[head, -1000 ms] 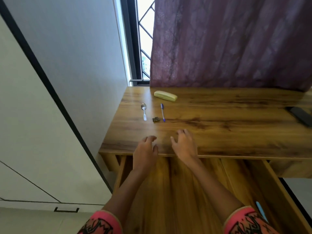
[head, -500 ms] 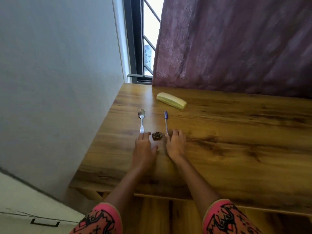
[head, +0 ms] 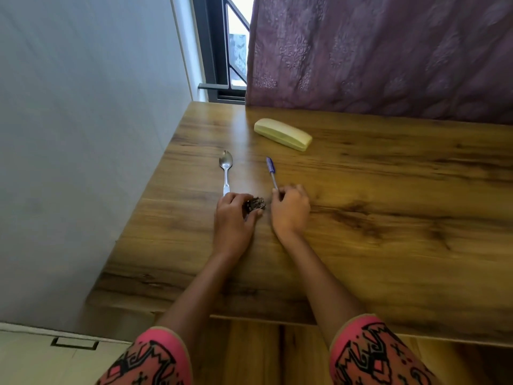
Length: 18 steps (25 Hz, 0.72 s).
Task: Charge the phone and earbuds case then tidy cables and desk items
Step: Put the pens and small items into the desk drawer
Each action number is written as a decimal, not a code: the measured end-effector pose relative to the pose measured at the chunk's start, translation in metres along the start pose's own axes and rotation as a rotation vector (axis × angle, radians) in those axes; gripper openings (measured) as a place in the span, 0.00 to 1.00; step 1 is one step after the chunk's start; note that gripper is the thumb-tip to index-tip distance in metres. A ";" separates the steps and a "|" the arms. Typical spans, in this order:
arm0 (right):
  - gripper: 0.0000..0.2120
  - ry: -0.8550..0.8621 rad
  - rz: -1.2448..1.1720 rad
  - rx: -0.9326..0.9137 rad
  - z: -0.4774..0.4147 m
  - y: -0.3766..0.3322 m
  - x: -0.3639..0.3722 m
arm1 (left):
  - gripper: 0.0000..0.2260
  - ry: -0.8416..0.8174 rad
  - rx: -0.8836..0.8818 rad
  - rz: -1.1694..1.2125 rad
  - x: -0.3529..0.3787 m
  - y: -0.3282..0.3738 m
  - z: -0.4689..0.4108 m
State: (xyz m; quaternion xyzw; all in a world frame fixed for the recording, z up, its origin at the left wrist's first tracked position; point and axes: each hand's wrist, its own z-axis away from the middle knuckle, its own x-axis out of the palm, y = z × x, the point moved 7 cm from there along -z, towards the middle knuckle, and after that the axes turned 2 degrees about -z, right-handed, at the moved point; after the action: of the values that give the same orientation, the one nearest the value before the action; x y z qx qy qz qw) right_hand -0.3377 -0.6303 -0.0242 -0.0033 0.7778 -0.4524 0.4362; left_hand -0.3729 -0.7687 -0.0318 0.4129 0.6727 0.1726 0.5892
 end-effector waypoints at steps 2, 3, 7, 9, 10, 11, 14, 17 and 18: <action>0.13 0.039 -0.044 0.039 0.009 0.003 -0.009 | 0.13 0.016 -0.033 0.052 -0.007 -0.001 0.008; 0.13 0.065 -0.072 0.063 0.016 0.006 -0.014 | 0.13 0.030 -0.053 0.081 -0.011 -0.001 0.014; 0.11 0.088 -0.225 0.226 0.048 0.022 -0.036 | 0.13 0.087 -0.175 0.210 -0.027 0.003 0.056; 0.11 0.071 -0.331 0.337 0.070 0.029 -0.050 | 0.13 0.068 -0.195 0.250 -0.035 0.012 0.086; 0.10 0.061 -0.392 0.405 0.081 0.032 -0.056 | 0.13 0.056 -0.210 0.261 -0.038 0.015 0.099; 0.09 0.048 -0.456 0.474 0.094 0.035 -0.063 | 0.13 0.053 -0.238 0.283 -0.041 0.017 0.114; 0.07 0.044 -0.586 0.587 0.143 0.048 -0.092 | 0.13 0.081 -0.341 0.411 -0.052 0.023 0.167; 0.08 0.088 -0.539 0.568 0.208 0.072 -0.137 | 0.12 0.039 -0.323 0.412 -0.052 0.039 0.236; 0.09 0.097 -0.496 0.567 0.231 0.084 -0.150 | 0.12 0.005 -0.324 0.400 -0.047 0.042 0.258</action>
State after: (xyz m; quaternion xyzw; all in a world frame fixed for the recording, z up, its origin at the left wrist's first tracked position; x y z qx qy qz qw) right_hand -0.0543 -0.6822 -0.0308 -0.0492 0.6170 -0.7411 0.2600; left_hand -0.1185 -0.8448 -0.0348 0.4375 0.5426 0.3923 0.6003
